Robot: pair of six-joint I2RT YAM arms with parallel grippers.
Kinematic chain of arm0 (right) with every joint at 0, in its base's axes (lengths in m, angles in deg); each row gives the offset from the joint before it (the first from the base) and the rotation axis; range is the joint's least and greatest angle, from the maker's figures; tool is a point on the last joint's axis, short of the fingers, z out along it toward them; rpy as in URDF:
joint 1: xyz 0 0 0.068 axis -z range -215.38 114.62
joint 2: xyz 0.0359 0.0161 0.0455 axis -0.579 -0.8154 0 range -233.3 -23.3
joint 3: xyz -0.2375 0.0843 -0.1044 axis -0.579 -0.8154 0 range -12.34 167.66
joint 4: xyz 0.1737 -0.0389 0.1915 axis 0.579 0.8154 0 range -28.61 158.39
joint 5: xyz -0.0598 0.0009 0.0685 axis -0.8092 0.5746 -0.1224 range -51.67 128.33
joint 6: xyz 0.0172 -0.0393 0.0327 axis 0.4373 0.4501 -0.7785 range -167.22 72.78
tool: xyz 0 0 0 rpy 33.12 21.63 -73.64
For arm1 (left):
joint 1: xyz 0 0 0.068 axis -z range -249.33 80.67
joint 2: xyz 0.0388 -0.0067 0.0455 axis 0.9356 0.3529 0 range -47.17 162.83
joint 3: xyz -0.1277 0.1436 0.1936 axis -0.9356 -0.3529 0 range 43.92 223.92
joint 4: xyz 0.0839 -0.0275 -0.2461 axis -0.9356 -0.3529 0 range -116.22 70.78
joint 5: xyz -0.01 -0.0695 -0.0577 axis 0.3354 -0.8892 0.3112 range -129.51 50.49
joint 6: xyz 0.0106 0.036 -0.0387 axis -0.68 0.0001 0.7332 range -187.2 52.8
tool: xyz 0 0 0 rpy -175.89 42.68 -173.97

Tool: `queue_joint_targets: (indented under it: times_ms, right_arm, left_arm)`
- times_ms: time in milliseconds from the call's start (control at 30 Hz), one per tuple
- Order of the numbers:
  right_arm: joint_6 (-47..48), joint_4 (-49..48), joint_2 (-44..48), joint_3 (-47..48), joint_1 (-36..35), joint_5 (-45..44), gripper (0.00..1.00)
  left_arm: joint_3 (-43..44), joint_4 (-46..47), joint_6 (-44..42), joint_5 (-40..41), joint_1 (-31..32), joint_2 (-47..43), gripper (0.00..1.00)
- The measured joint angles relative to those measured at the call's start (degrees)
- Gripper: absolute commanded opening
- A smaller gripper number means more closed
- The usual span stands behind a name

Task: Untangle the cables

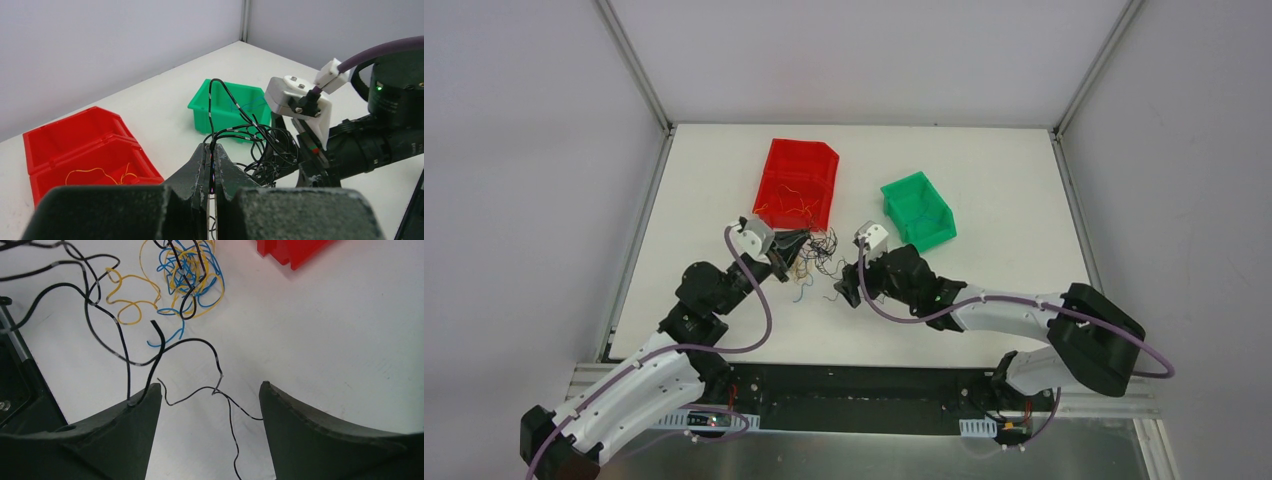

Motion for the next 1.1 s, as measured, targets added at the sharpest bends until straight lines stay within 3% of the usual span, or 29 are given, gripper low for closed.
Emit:
queue_joint_targets:
  times_ms: [200, 267, 400, 567, 833, 1100]
  right_arm:
    - [-1.9, -4.7, -3.0, 1.2, -0.1, 0.0, 0.55]
    - [-3.0, -6.3, -3.1, 1.2, -0.1, -0.1, 0.44]
    - [-5.5, -9.4, -3.1, 1.2, -0.1, -0.3, 0.0]
    - [-8.3, -9.6, -2.8, 1.2, -0.1, -3.4, 0.0]
    - [-14.4, -6.7, 8.4, -3.1, 2.2, -15.9, 0.0]
    - [-29.6, 8.1, 29.2, -7.5, 21.0, -23.6, 0.0]
  left_arm:
    - [-2.1, 4.5, 2.4, -0.8, 0.0, -0.7, 0.0]
    - [-2.8, 5.7, 3.6, -0.8, 0.0, -0.8, 0.0]
    - [-3.2, 7.4, 5.2, -0.8, 0.0, -0.5, 0.0]
    - [-3.7, 7.9, 5.4, 1.5, 0.0, -1.6, 0.0]
    - [-5.6, 3.0, 5.1, 20.8, 0.0, -8.2, 0.0]
    - [-5.9, 0.0, 5.1, 32.0, 0.0, -9.2, 0.0]
